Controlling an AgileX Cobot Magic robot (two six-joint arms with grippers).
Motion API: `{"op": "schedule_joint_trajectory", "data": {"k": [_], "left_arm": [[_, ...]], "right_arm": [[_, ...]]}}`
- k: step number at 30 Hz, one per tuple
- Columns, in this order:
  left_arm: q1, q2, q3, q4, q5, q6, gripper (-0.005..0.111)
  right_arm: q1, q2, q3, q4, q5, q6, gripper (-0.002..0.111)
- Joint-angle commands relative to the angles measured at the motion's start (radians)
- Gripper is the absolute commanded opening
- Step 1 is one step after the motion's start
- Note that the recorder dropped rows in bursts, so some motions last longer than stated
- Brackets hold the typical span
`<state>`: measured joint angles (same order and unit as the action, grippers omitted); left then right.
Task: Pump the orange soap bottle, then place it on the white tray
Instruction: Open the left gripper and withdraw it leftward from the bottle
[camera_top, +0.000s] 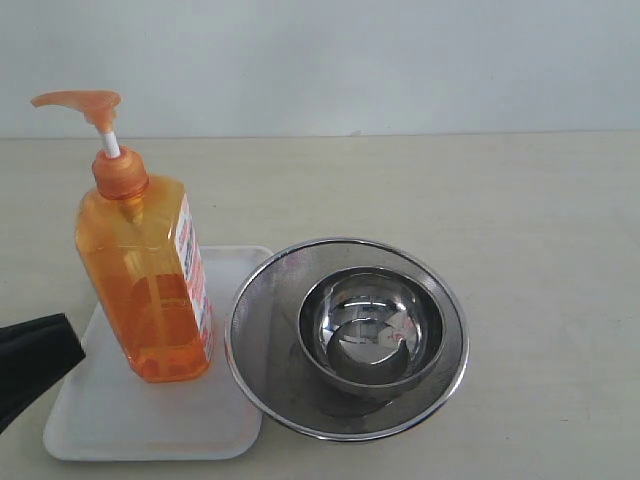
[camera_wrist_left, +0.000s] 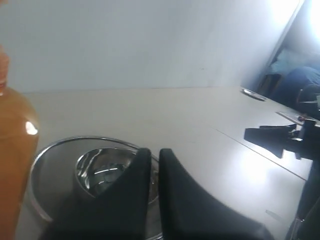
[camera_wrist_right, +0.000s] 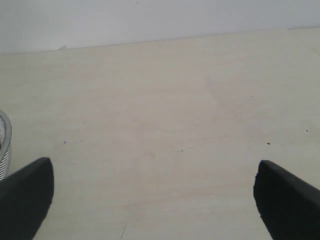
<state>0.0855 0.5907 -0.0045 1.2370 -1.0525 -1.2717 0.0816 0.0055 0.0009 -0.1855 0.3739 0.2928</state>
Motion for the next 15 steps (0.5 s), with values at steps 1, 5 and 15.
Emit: {"op": "schedule_joint_trajectory", "data": {"k": [1,5,15], "left_arm": [[0.003,-0.014,0.005,0.013,-0.036,-0.01,0.005],[0.003,-0.014,0.005,0.018,-0.036,-0.01,0.005],[0.001,-0.111,0.005,0.014,0.151,0.008,0.005]], "right_arm": [[-0.002,-0.006,-0.001,-0.005,-0.003,-0.003,0.105],[-0.002,-0.006,-0.001,-0.005,-0.003,-0.003,0.105],[-0.002,-0.006,-0.001,-0.005,-0.003,-0.003,0.105]]}}
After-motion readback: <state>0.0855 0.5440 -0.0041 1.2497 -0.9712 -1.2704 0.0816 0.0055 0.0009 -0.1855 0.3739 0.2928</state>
